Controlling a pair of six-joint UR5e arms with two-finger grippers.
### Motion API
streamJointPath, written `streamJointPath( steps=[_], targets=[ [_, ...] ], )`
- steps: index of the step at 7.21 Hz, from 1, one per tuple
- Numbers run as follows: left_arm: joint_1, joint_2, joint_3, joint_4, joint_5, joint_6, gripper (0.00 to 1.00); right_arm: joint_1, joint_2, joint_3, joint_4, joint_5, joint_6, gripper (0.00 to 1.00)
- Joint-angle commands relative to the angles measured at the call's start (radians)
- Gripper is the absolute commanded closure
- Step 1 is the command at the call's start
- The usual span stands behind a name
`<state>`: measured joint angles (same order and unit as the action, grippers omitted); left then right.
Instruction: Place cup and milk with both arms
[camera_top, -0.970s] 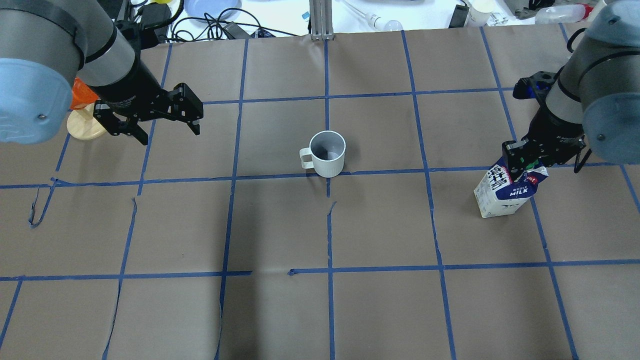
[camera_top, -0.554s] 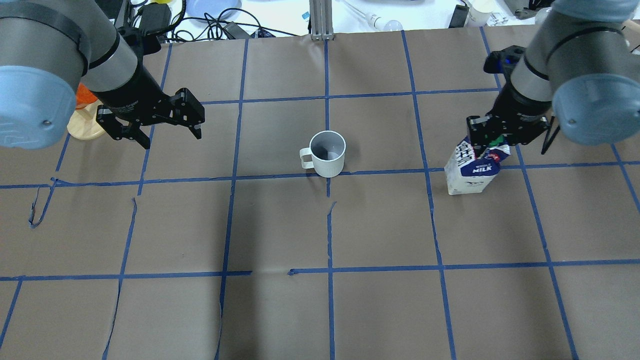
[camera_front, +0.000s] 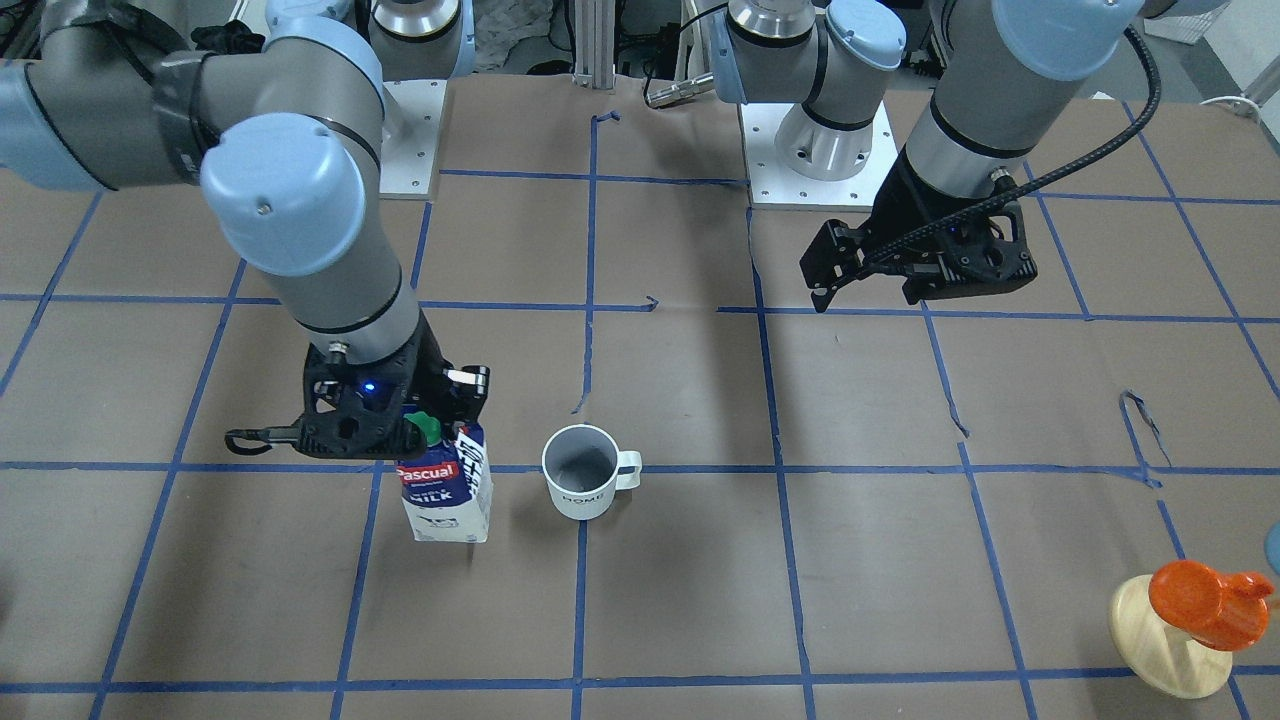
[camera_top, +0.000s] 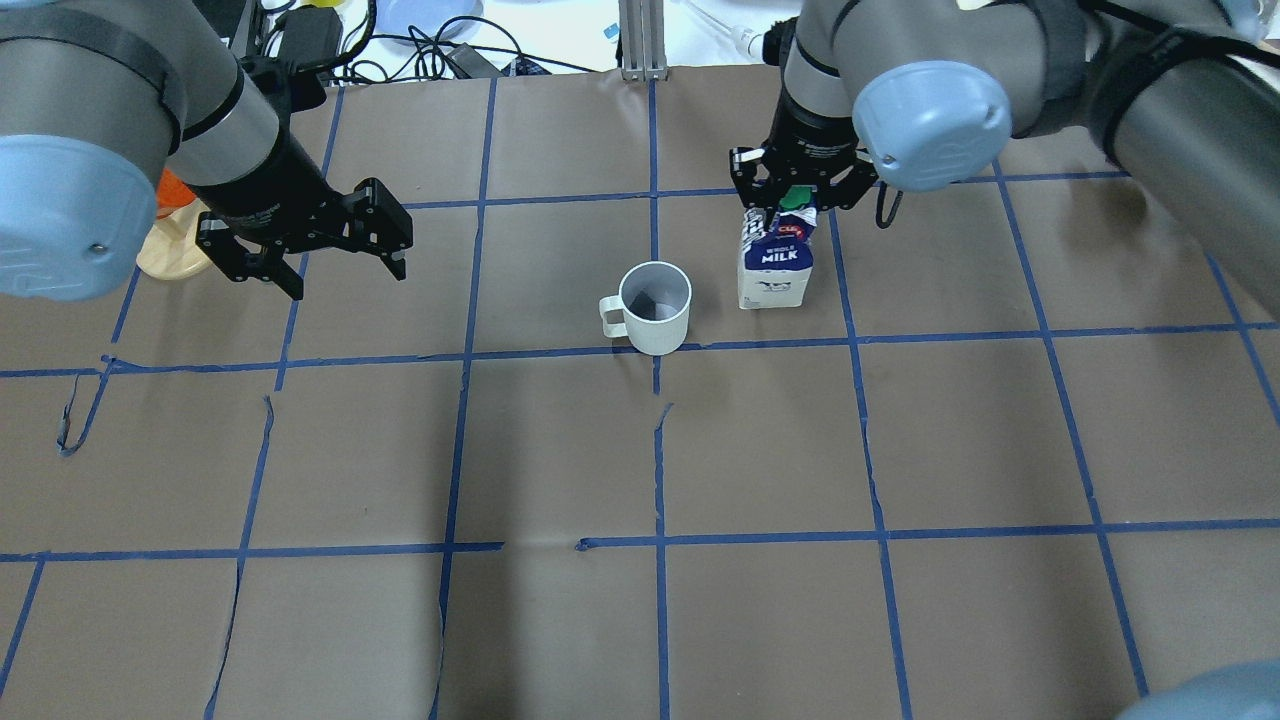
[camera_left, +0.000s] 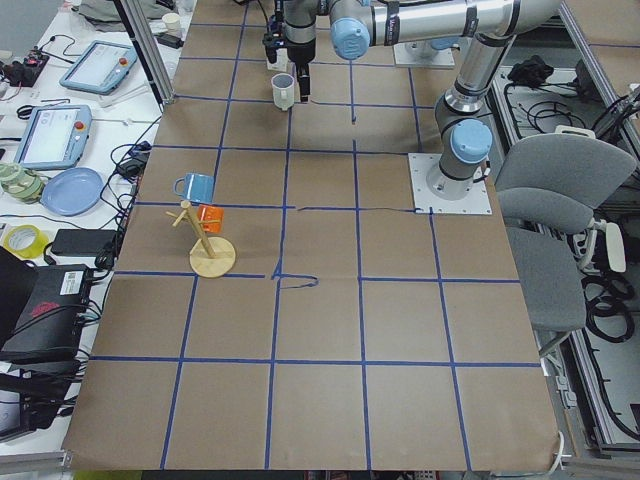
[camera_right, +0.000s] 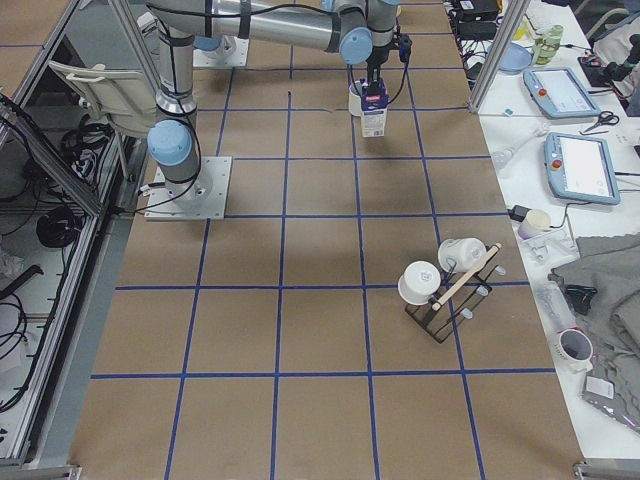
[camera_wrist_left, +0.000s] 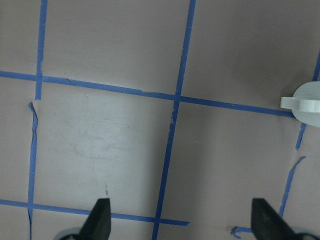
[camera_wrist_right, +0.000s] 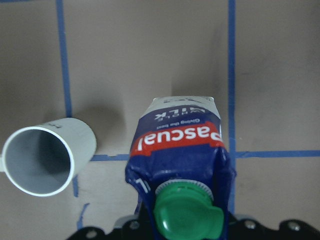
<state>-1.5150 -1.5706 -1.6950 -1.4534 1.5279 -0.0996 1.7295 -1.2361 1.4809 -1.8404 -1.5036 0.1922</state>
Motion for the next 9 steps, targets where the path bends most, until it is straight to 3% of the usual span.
streamJointPath(
  steps=[1,4,5,6,7,9],
  targets=[
    [-0.001,0.000,0.000,0.001,0.000,0.000,0.00,0.038,0.041,-0.021,0.007,0.026,0.043,0.75],
    [-0.002,-0.002,0.000,0.001,0.001,-0.006,0.00,0.039,0.035,0.032,0.001,0.026,0.044,0.73],
    [-0.002,-0.002,0.000,0.001,0.001,-0.006,0.00,0.039,0.035,0.032,0.000,0.026,0.044,0.67],
    [-0.002,-0.002,0.000,0.001,0.000,-0.011,0.00,0.041,0.036,0.030,-0.005,0.025,0.044,0.24],
    [-0.002,-0.005,0.000,0.001,0.000,-0.011,0.00,0.039,0.035,0.025,-0.006,0.025,0.044,0.00],
    [0.004,0.001,0.000,-0.010,0.000,-0.002,0.00,0.036,-0.037,-0.017,0.018,0.008,0.039,0.00]
  ],
)
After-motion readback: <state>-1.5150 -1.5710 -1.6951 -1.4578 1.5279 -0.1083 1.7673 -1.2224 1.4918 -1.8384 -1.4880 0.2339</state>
